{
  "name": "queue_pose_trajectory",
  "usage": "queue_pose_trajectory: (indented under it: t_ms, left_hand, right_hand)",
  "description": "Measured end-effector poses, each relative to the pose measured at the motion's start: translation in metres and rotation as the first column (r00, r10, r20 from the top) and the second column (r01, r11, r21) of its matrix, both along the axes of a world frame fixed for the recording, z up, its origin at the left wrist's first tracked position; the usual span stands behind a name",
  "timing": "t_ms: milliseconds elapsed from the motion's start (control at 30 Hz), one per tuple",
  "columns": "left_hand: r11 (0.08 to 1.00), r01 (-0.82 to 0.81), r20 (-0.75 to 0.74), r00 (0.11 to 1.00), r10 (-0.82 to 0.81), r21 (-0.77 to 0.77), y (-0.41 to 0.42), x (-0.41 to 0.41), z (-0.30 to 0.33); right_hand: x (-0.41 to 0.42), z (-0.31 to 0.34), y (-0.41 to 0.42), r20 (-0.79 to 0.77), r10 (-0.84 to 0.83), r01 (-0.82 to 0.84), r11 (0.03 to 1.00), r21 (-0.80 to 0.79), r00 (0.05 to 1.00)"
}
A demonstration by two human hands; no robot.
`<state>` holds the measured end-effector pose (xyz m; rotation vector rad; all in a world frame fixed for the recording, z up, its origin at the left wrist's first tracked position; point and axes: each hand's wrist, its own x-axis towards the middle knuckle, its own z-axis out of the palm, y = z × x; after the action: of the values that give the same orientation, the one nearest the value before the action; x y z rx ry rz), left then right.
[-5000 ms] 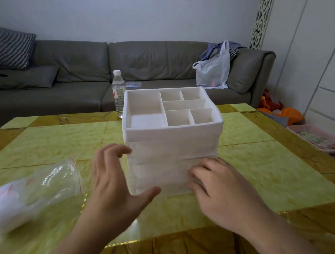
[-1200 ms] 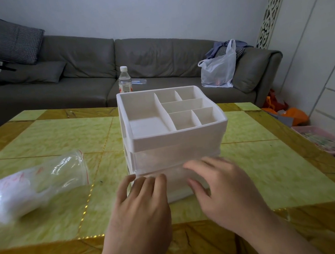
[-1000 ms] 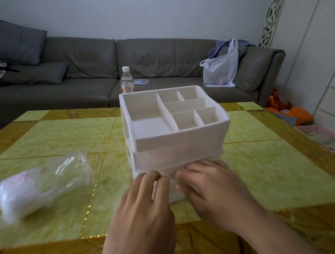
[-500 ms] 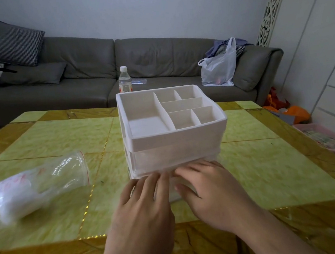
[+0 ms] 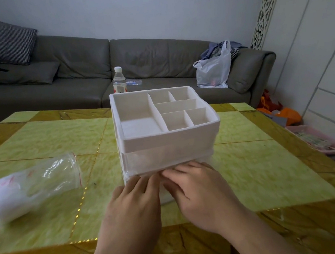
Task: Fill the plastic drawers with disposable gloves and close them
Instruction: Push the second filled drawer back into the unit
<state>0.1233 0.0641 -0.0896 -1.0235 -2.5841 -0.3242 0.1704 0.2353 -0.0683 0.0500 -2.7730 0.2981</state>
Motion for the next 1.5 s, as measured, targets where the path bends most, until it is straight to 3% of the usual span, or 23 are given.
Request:
queue_pose_trajectory:
  t_ms: [233,333,500,700,800,867,933,1000,1067,1167,1500]
  left_hand:
    - [0.999,-0.012,-0.02,1.0,0.013,0.033,-0.007,-0.006,-0.002]
    - [0.998,0.01,-0.059,0.998,-0.007,0.056,-0.011,-0.012,-0.004]
    - [0.994,0.054,-0.098,0.994,-0.046,0.09,-0.015,-0.016,-0.003]
    - [0.971,0.072,-0.151,0.988,-0.038,0.227,-0.026,-0.016,-0.004]
    - [0.942,0.106,-0.181,0.982,-0.049,0.319,-0.028,-0.012,0.001]
    - [0.912,0.017,-0.081,0.997,0.017,0.409,-0.027,-0.01,0.005]
    - [0.842,-0.177,0.161,0.981,0.109,0.51,-0.028,-0.013,0.004]
    - [0.779,-0.347,0.41,0.903,0.128,0.522,-0.028,-0.019,0.002]
    - [0.754,-0.38,0.543,0.839,0.038,0.535,-0.028,-0.024,-0.002]
    - [0.715,-0.382,0.583,0.811,-0.043,0.585,-0.025,-0.026,-0.003]
    - [0.696,-0.437,0.541,0.837,0.082,0.57,-0.023,-0.029,0.0]
  right_hand:
    - [0.024,0.009,0.031,-0.194,-0.113,0.094,0.99,-0.107,0.975]
    - [0.028,0.014,0.032,-0.108,-0.168,0.164,0.985,-0.048,0.98]
    - [0.02,0.006,0.024,0.014,-0.125,0.122,0.986,0.111,0.992]
    - [0.026,0.01,0.038,-0.065,-0.116,0.103,0.98,-0.17,0.991]
    - [0.025,0.003,0.047,-0.146,-0.205,0.156,0.945,-0.287,0.968]
    - [0.021,-0.002,0.051,-0.102,-0.317,0.245,0.868,-0.432,0.943]
    - [0.015,-0.006,0.053,0.05,-0.357,0.314,0.736,-0.6,0.933]
    - [0.009,-0.013,0.056,0.151,-0.266,0.292,0.645,-0.706,0.952]
    - [0.004,-0.019,0.057,0.16,-0.183,0.24,0.609,-0.756,0.97]
    - [-0.001,-0.025,0.059,0.102,-0.21,0.214,0.625,-0.751,0.972]
    - [0.001,-0.025,0.05,0.041,-0.301,0.24,0.663,-0.709,0.953]
